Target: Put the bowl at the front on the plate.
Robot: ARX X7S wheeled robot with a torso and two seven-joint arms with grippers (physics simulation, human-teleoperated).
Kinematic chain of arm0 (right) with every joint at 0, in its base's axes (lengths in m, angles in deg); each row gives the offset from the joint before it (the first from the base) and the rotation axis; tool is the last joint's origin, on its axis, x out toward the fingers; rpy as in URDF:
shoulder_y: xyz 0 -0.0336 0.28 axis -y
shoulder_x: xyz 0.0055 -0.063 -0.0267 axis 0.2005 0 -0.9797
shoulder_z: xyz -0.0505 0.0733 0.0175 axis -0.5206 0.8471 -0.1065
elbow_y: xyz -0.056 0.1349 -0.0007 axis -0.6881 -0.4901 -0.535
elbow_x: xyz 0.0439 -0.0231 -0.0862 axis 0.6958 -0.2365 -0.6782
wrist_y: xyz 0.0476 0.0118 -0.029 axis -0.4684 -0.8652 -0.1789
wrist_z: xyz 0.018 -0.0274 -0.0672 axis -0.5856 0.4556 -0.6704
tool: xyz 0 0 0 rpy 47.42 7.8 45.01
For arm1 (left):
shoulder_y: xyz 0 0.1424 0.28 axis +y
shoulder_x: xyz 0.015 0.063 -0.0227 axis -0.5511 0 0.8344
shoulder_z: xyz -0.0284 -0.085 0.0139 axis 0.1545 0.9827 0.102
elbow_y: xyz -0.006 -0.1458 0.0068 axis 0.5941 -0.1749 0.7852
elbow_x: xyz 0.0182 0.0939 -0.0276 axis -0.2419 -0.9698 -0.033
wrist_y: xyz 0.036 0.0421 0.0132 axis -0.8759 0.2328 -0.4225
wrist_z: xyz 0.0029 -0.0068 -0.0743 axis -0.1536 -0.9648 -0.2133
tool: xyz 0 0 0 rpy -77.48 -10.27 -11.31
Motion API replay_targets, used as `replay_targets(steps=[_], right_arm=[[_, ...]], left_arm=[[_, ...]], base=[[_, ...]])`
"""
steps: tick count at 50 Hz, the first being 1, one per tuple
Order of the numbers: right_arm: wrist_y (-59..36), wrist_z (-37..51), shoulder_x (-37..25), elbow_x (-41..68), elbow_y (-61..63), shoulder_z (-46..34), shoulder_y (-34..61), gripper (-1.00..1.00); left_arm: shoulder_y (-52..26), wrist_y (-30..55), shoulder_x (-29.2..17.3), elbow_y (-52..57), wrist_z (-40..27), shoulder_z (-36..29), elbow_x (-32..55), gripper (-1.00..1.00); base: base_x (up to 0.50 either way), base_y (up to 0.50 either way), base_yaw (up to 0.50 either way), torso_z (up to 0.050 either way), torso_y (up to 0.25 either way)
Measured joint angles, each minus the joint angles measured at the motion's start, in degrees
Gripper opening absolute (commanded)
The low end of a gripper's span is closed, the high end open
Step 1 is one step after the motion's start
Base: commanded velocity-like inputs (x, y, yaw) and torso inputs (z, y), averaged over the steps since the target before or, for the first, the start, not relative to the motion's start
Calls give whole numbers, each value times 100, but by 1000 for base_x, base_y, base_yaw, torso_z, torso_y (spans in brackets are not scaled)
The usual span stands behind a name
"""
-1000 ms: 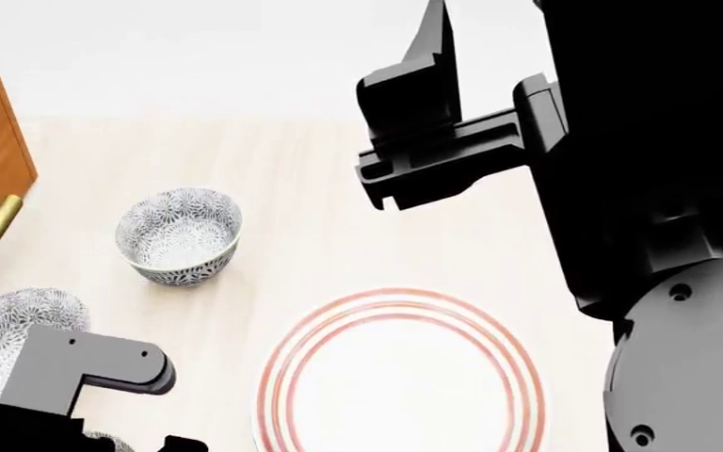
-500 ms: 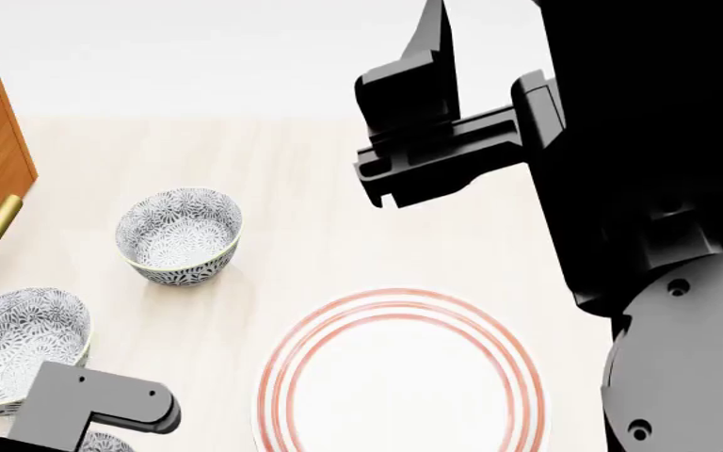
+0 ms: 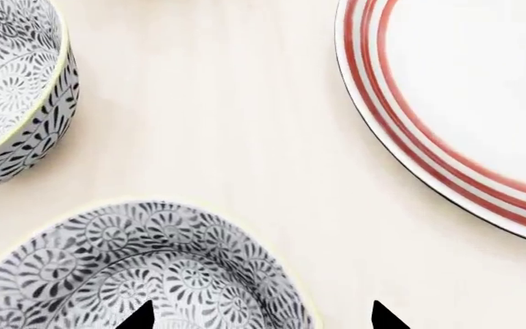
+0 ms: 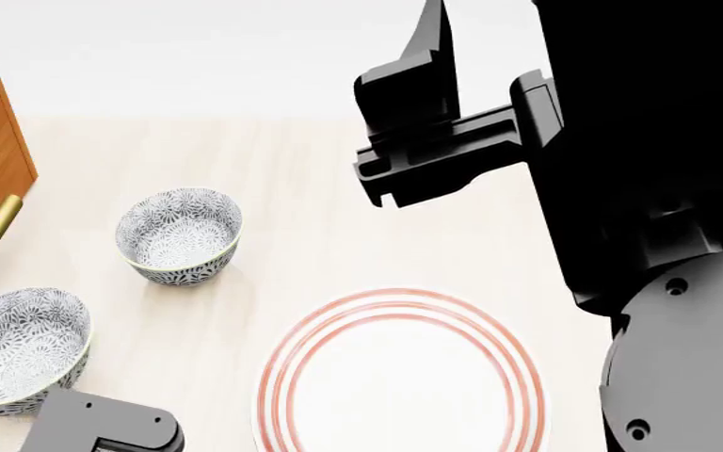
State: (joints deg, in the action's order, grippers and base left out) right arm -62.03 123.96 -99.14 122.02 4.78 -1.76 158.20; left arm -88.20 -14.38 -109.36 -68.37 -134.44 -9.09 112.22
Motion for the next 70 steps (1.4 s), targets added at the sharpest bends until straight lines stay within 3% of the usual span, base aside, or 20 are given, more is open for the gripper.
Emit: replay_targets(steps=[17, 18, 70], right_arm=[[39, 6, -28, -6, 34, -24, -16, 100], [42, 6, -31, -7, 37, -25, -18, 100], [203, -113, -91, -115, 140, -109, -83, 100]], left_arm=[[77, -22, 14, -161, -8, -84, 7, 100], [81, -24, 12, -162, 16, -97, -10, -100], [88, -607, -360, 795, 979, -621, -1546, -100]], base=[[0, 0, 0, 0, 0], [0, 0, 0, 0, 0], [0, 0, 0, 0, 0]])
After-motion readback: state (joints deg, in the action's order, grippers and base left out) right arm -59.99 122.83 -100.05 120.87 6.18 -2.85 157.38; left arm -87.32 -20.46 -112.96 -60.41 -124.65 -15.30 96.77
